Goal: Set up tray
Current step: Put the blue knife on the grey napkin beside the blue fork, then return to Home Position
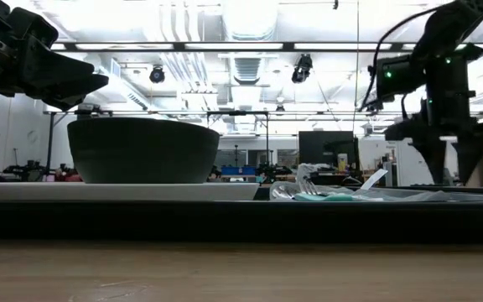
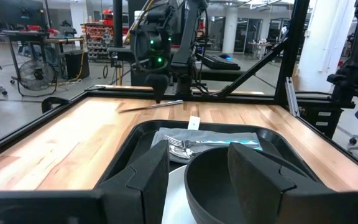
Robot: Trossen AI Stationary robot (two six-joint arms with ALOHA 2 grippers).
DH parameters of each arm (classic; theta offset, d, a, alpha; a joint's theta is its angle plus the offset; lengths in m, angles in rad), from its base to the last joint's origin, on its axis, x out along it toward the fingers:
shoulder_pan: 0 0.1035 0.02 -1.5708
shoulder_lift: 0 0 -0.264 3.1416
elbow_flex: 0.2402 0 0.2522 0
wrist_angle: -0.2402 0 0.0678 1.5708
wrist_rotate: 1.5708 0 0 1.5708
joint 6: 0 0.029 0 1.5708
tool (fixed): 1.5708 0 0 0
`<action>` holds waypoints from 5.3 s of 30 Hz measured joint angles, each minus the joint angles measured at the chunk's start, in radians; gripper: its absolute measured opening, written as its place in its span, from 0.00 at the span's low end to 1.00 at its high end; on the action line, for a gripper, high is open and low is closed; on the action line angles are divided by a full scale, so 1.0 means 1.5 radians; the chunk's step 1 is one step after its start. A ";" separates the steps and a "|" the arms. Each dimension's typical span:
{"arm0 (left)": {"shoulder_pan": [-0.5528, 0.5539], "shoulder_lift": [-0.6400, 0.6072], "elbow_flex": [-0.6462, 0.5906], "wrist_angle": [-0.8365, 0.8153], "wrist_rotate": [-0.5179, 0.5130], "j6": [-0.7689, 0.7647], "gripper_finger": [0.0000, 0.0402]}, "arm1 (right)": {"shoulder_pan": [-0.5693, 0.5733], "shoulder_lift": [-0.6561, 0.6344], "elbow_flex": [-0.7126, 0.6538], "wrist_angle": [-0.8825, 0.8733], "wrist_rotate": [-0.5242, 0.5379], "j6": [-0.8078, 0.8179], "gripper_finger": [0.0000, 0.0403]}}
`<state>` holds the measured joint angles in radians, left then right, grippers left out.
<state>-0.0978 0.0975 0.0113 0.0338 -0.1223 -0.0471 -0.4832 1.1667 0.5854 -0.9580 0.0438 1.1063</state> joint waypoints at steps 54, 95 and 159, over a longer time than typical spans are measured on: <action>0.000 0.000 0.000 0.000 0.000 0.000 0.36 | 0.204 0.030 0.029 0.124 -0.063 0.236 0.03; 0.000 0.003 0.000 0.000 0.000 0.000 0.36 | 0.494 0.499 0.498 -0.005 -0.009 0.487 0.03; 0.000 0.004 0.000 0.000 0.000 0.000 0.36 | 0.485 0.536 0.512 0.005 -0.009 0.385 0.38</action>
<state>-0.0978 0.1040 0.0113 0.0334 -0.1223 -0.0471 0.2443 1.9709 1.3527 -0.9500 0.0310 1.6832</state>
